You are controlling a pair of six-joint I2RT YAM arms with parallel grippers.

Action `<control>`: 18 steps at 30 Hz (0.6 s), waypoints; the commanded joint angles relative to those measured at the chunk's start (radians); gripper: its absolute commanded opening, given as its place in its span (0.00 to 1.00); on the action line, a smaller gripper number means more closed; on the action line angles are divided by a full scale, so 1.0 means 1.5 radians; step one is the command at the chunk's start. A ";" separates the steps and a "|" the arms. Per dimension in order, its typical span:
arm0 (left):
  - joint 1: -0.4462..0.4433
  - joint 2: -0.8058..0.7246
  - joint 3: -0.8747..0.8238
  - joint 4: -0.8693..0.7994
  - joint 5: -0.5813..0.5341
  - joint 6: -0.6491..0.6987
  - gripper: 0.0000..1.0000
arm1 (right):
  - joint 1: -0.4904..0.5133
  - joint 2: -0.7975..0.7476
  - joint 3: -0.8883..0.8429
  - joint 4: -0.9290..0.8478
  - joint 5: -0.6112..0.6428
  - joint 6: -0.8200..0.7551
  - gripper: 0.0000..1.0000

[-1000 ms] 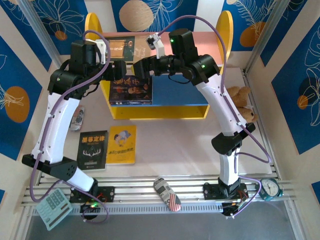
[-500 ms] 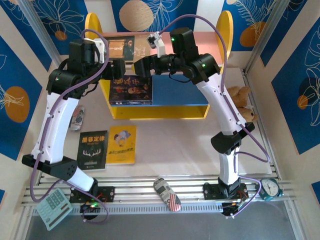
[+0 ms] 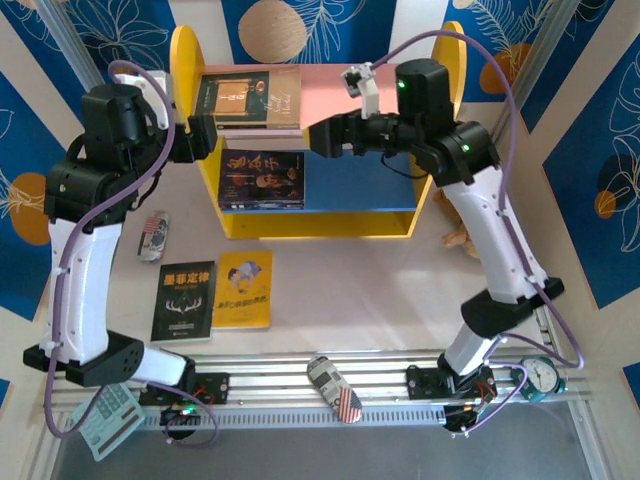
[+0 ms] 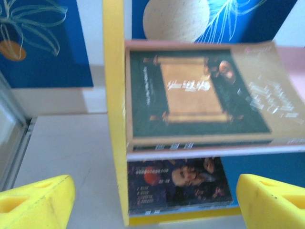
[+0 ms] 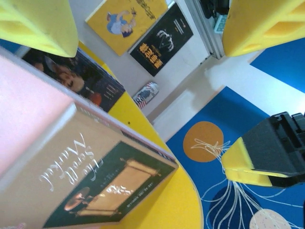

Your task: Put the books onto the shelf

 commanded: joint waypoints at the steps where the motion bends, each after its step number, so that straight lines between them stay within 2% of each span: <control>1: 0.009 -0.060 -0.125 -0.010 -0.043 -0.017 0.87 | 0.007 -0.063 -0.136 0.019 0.066 0.012 0.79; 6: 0.009 -0.189 -0.394 -0.014 -0.046 -0.094 0.87 | 0.059 -0.179 -0.442 0.092 0.163 0.094 0.78; 9: 0.009 -0.242 -0.538 -0.035 -0.023 -0.141 0.86 | 0.112 -0.212 -0.598 0.137 0.217 0.168 0.78; 11: 0.009 -0.269 -0.626 -0.037 -0.004 -0.173 0.85 | 0.144 -0.206 -0.663 0.161 0.240 0.213 0.77; 14: 0.008 -0.297 -0.734 -0.027 0.032 -0.209 0.83 | 0.204 -0.152 -0.696 0.187 0.266 0.254 0.76; 18: 0.007 -0.319 -0.826 0.023 0.071 -0.246 0.83 | 0.266 -0.029 -0.644 0.187 0.291 0.262 0.73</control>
